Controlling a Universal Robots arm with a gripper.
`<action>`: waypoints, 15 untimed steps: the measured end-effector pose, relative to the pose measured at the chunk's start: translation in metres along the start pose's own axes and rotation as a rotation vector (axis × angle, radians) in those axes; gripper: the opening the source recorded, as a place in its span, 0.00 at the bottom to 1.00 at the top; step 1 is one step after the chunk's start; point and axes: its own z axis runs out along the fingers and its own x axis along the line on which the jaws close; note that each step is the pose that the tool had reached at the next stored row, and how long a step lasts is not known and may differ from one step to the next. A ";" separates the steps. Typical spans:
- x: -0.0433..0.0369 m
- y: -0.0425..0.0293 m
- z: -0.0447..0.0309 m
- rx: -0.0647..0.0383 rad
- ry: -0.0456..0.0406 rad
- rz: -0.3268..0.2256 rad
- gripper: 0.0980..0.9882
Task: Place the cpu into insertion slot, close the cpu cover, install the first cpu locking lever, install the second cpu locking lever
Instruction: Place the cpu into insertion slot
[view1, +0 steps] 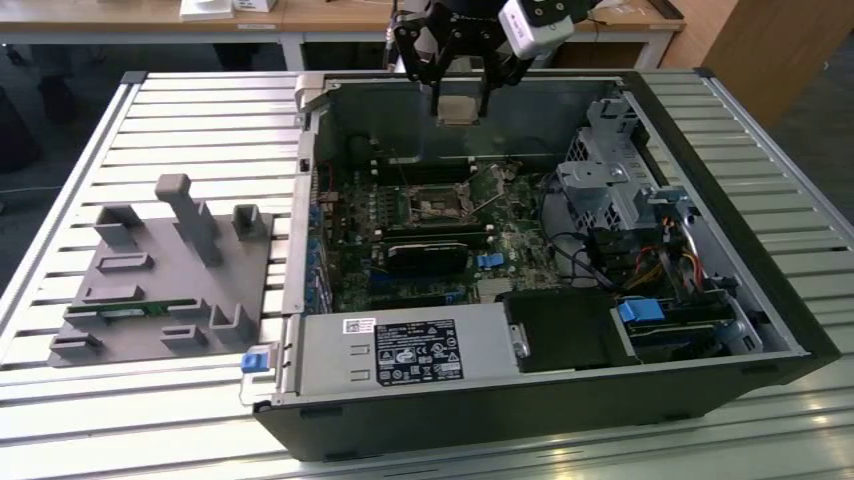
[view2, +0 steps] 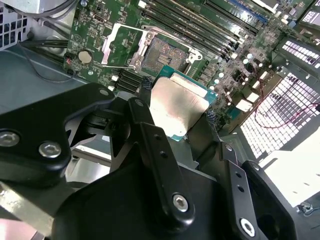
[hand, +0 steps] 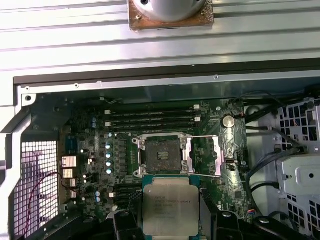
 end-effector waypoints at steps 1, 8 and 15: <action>0.0000 0.0000 0.0000 0.000 -0.0001 0.001 0.50; 0.0002 0.0000 0.0000 0.000 -0.0015 0.017 0.50; 0.0002 0.0000 0.0000 0.000 -0.0022 0.025 0.50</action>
